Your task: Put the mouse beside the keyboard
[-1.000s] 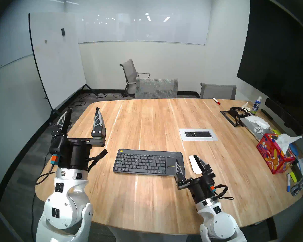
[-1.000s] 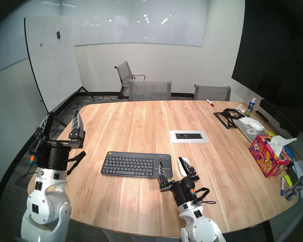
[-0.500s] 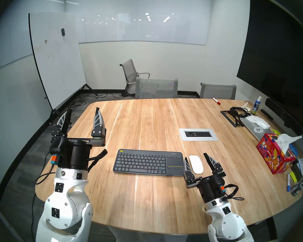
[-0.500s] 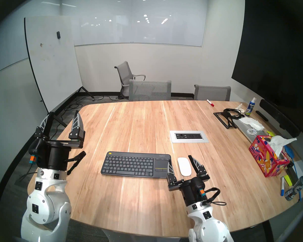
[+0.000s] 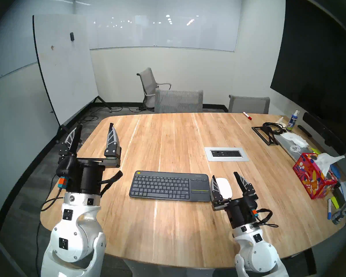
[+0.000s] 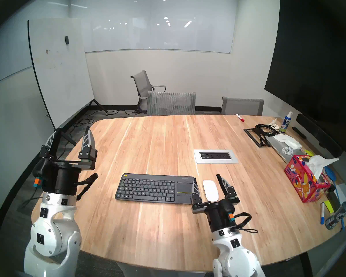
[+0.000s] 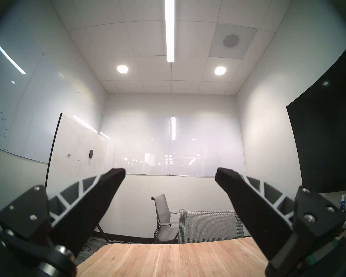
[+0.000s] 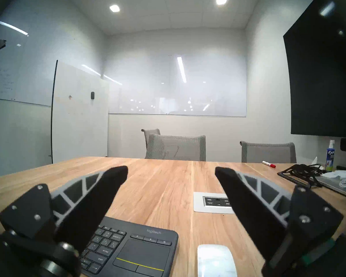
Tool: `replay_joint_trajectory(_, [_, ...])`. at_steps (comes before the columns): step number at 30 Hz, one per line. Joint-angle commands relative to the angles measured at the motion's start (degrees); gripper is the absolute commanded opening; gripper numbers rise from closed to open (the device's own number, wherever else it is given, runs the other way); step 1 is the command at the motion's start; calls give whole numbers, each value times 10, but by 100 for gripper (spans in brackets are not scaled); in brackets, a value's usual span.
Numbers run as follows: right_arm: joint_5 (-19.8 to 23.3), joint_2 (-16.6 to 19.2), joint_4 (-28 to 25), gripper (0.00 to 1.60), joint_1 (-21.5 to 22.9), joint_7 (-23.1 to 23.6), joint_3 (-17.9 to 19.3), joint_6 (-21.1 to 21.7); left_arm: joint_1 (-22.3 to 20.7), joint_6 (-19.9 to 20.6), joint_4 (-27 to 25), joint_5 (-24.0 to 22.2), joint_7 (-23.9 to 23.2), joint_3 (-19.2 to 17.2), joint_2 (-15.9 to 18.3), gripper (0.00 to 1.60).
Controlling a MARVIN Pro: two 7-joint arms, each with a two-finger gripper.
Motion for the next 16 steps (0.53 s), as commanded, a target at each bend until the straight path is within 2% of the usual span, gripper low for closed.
replay_joint_trajectory(1, [1,-5,-6,160,14,-4,-2,-12,-1,-1,-13,1,-1,-1,1,160])
replay_joint_trajectory(16, [1,-1,-5,160,14,-9,-4,-13,-1,-1,-13,1,-1,-1,1,160])
